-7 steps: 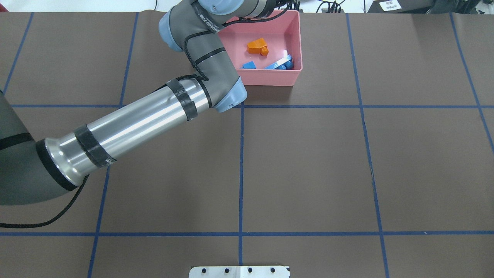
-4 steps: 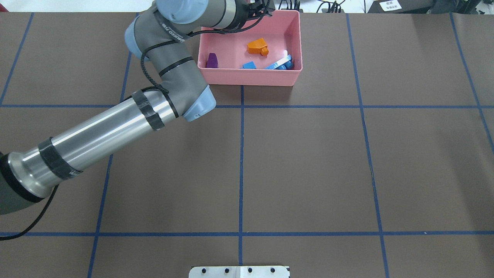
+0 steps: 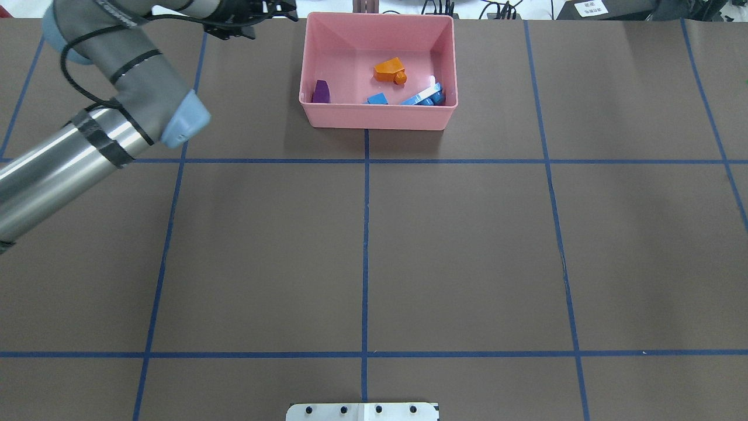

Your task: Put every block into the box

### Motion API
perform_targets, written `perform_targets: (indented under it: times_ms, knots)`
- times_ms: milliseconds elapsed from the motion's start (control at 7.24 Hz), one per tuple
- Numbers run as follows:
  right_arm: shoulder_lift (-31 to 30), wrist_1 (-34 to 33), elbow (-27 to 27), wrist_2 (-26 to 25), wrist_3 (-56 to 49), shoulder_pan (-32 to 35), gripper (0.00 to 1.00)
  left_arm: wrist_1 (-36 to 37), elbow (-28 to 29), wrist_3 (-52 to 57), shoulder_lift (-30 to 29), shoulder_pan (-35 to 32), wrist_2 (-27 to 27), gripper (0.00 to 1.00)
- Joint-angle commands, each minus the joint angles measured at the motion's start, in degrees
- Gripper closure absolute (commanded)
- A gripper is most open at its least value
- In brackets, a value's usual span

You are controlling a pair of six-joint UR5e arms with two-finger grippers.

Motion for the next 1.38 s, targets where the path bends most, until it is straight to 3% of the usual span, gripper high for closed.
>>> perform_targets:
  times_ms: [0, 276, 414, 552, 829, 1105, 1243]
  knots:
    - [12.0, 6.1, -4.6, -0.8, 19.8, -8.9, 1.00, 2.1, -7.2, 11.3, 12.9, -8.6, -5.4, 0.00]
    - [21.3, 25.4, -18.7, -1.5, 37.7, -15.2, 1.00, 2.7, -10.8, 29.9, 26.4, -13.0, -5.1, 0.00]
    - [25.3, 34.6, -26.0, -3.8, 42.4, -17.8, 1.00, 2.7, -11.5, 37.5, 32.0, -14.8, -4.8, 0.00]
    - [29.0, 41.3, -31.9, -9.4, 46.0, -21.0, 1.00, 2.6, -12.2, 42.5, 36.3, -16.4, -4.9, 0.00]
    - [35.4, 51.0, -42.9, -16.1, 49.9, -25.8, 1.00, 1.7, -12.6, 43.3, 42.0, -17.3, -4.6, 0.00]
    - [36.3, 58.6, -46.4, -19.2, 56.5, -28.4, 1.00, 0.4, -13.0, 43.3, 45.9, -18.2, -3.5, 0.00]
    - [36.5, 58.6, -46.4, -19.6, 57.8, -29.0, 0.02, -0.2, -13.1, 43.3, 48.0, -17.9, 0.7, 0.00]
